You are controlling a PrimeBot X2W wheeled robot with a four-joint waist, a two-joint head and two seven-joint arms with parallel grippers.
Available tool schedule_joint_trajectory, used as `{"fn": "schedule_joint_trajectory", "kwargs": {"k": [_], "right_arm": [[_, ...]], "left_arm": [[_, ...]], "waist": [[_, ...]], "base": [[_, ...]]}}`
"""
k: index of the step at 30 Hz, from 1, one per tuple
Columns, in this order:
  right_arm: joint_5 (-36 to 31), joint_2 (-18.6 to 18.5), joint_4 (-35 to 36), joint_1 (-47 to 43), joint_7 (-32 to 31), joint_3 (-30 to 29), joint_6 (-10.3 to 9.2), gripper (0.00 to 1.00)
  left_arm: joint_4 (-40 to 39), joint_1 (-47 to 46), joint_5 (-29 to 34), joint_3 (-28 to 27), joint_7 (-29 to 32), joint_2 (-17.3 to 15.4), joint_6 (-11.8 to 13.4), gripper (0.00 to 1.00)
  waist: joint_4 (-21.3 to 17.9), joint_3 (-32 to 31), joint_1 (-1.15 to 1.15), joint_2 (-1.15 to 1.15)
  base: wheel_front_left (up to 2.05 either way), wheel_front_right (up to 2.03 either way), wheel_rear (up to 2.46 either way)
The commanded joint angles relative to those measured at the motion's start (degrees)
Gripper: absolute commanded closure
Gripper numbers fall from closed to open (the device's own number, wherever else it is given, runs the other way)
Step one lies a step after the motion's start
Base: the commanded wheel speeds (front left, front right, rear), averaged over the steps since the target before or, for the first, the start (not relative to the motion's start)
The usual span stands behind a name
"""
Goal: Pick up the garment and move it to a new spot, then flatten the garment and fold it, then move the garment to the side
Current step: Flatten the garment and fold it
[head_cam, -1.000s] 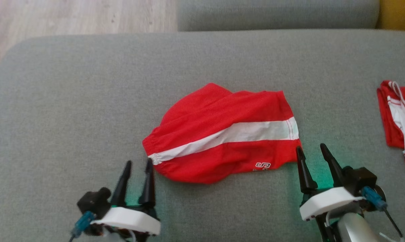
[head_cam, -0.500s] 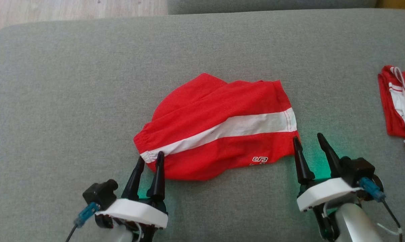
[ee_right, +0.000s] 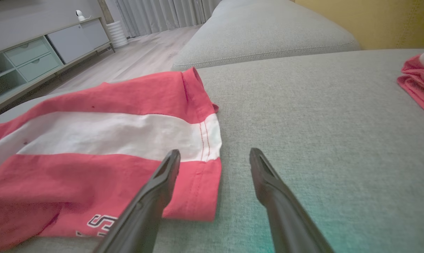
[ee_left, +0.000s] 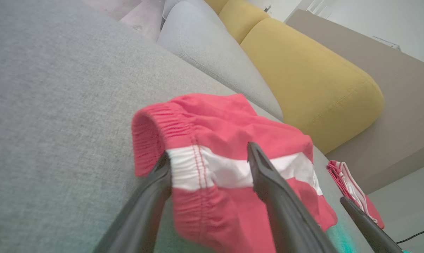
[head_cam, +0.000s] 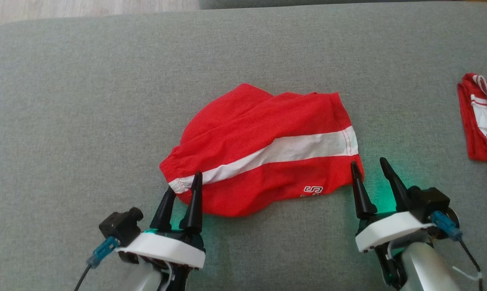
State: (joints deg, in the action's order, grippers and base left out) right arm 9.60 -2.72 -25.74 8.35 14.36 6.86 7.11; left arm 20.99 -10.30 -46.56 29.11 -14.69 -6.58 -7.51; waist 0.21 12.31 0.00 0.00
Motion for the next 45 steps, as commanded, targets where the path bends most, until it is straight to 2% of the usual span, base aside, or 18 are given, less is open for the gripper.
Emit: {"fn": "schedule_joint_trajectory", "kwargs": {"k": [1, 2, 3, 4, 5, 6, 11, 18, 25, 26, 27, 28, 29, 30, 34, 38, 41, 45], "right_arm": [[0.6, -0.2, 1.7, 1.9, 0.6, 1.6, 0.37, 0.00], [0.7, -0.2, 1.6, 1.9, 0.6, 1.6, 0.37, 0.00], [0.8, -0.2, 1.6, 1.9, 0.6, 1.7, 0.37, 0.00], [0.9, -0.2, 1.6, 1.9, 0.6, 1.8, 0.37, 0.00], [1.1, -0.2, 1.6, 1.9, 0.6, 1.8, 0.37, 0.00], [1.1, -0.2, 1.5, 2.0, 0.6, 1.8, 0.37, 0.00], [2.3, -0.2, -0.4, 4.1, 0.6, 1.5, 0.37, 0.00], [4.8, -0.2, -8.2, 10.4, -0.4, 2.0, 0.37, 0.00], [1.8, -0.2, -17.3, 15.1, -2.5, 1.6, 0.37, 0.00], [1.5, -0.2, -18.0, 15.3, -2.5, 1.5, 0.37, 0.22], [1.5, -0.2, -18.5, 15.4, -2.4, 1.4, 0.37, 0.55], [1.4, -0.2, -19.1, 15.4, -2.3, 1.5, 0.37, 0.68], [1.4, -0.2, -19.5, 15.3, -2.2, 1.6, 0.37, 0.88], [1.4, -0.2, -19.8, 15.3, -2.0, 1.7, 0.37, 1.00], [2.3, -0.2, -19.2, 15.3, -0.6, 2.2, 0.37, 1.00], [4.2, -0.2, -15.7, 15.5, 0.4, 2.6, 0.37, 1.00], [6.6, -0.7, -11.5, 15.7, 0.6, 3.5, 0.37, 1.00], [11.2, -1.7, -4.5, 16.5, 0.6, 4.2, 0.37, 1.00]], "left_arm": [[-2.6, -1.4, 0.1, -1.4, -0.3, -0.7, 0.0, 0.04], [-3.2, -1.2, 0.1, -1.3, -0.3, -0.7, 0.0, 0.20], [-3.7, -1.0, 0.1, -1.3, -0.3, -0.8, 0.0, 0.52], [-4.2, -0.8, 0.2, -1.0, -0.3, -0.9, 0.0, 0.61], [-4.7, -0.6, 0.3, -0.8, -0.3, -1.0, 0.0, 0.76], [-5.1, -0.5, 0.3, -0.8, -0.3, -1.1, 0.0, 1.00], [-6.2, 0.0, 0.3, 0.4, -0.3, -1.3, 0.0, 1.00], [-6.9, -0.5, 0.1, 1.9, -0.3, -1.4, 0.0, 1.00], [-6.7, -1.1, 0.8, 2.8, -0.3, -1.2, 0.0, 1.00], [-6.8, -1.1, 0.9, 2.8, -0.3, -1.1, 0.0, 1.00], [-6.8, -1.1, 0.9, 2.7, -0.3, -1.1, 0.0, 1.00], [-6.8, -1.1, 1.0, 2.6, -0.3, -1.1, 0.0, 1.00], [-6.8, -1.1, 1.1, 2.5, -0.3, -1.0, 0.0, 1.00], [-6.8, -1.0, 1.2, 2.4, -0.3, -1.0, 0.0, 1.00], [-7.3, -1.2, 1.9, 1.5, -0.3, -1.1, 0.0, 1.00], [-9.0, -1.6, 2.8, 0.6, -0.3, -1.7, 0.0, 1.00], [-11.4, -2.8, 3.1, -0.1, -0.3, -3.0, 0.0, 1.00], [-15.0, -6.1, 2.2, -0.9, -0.3, -6.4, 0.0, 1.00]], "waist": [[0.2, 0.1, 0.00, 0.00], [0.3, 0.1, 0.00, 0.00], [0.4, 0.1, 0.00, 0.00], [0.5, 0.1, 0.00, 0.00], [0.7, 0.1, 0.00, 0.00], [0.8, 0.2, 0.00, 0.00], [1.6, 0.3, 0.00, 0.00], [2.7, 0.7, 0.00, 0.00], [3.8, 1.3, 0.00, 0.00], [3.8, 1.4, 0.00, 0.00], [3.8, 1.5, 0.00, 0.00], [3.8, 1.5, 0.00, 0.00], [3.7, 1.5, 0.00, 0.00], [3.7, 1.6, 0.00, 0.00], [3.3, 1.3, 0.00, 0.00], [2.9, -0.1, 0.00, 0.00], [2.5, -1.9, 0.00, 0.00], [1.9, -5.1, 0.00, 0.00]], "base": [[0.00, 0.00, 0.00], [0.00, 0.00, 0.00], [0.00, 0.00, 0.00], [0.00, 0.00, 0.00], [0.00, 0.00, 0.00], [0.00, 0.00, 0.00], [0.00, 0.00, 0.00], [0.00, 0.00, 0.00], [0.00, 0.00, 0.00], [0.00, 0.00, 0.00], [0.00, 0.00, 0.00], [0.00, 0.00, 0.00], [0.00, 0.00, 0.00], [0.00, 0.00, 0.00], [0.00, 0.00, 0.00], [0.00, 0.00, 0.00], [0.00, 0.00, 0.00], [0.00, 0.00, 0.00]]}}
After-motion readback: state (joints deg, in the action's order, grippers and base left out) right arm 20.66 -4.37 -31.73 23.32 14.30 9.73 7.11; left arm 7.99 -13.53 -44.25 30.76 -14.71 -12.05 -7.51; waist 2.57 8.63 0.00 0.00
